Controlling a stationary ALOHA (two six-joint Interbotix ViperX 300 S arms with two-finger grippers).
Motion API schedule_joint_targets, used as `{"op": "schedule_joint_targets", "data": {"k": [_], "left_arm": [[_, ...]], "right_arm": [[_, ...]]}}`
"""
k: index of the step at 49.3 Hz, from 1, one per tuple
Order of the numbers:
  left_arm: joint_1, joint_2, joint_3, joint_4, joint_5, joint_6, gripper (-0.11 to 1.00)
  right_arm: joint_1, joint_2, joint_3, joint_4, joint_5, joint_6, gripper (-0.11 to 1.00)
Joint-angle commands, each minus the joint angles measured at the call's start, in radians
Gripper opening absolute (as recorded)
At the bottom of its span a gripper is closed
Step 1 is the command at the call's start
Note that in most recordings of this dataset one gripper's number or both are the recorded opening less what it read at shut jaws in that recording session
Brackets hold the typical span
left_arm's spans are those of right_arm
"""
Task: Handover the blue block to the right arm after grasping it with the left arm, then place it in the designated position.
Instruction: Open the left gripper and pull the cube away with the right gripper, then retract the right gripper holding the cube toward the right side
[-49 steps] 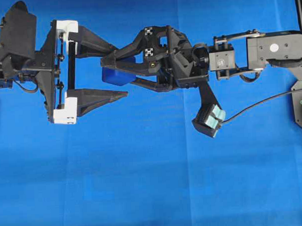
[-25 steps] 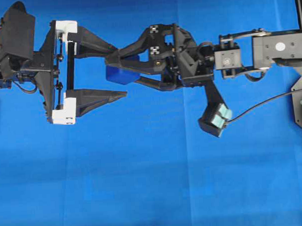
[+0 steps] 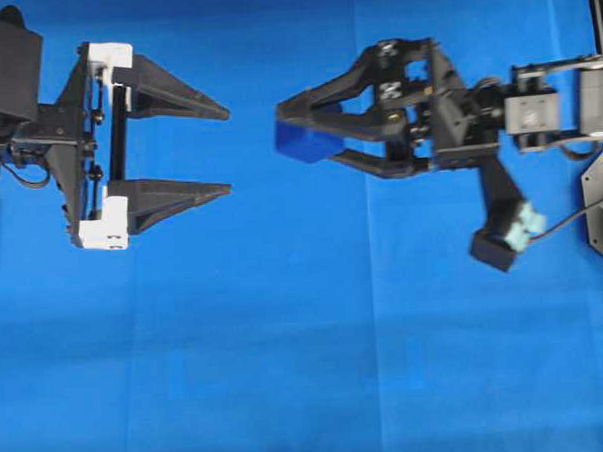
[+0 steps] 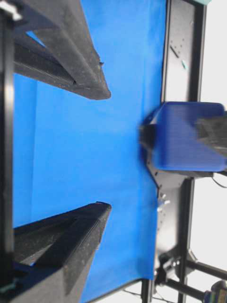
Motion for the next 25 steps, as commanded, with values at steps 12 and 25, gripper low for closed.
{"op": "schedule_joint_targets", "data": {"k": [12, 25], "left_arm": [[-0.002, -0.084, 0.008, 0.002, -0.005, 0.002, 0.93], [-0.002, -0.083, 0.006, 0.002, -0.005, 0.005, 0.93]], "right_arm": [[0.012, -0.150, 0.064, 0.006, 0.075, 0.063, 0.53], [0.023, -0.160, 0.067, 0.008, 0.097, 0.072, 0.53]]}}
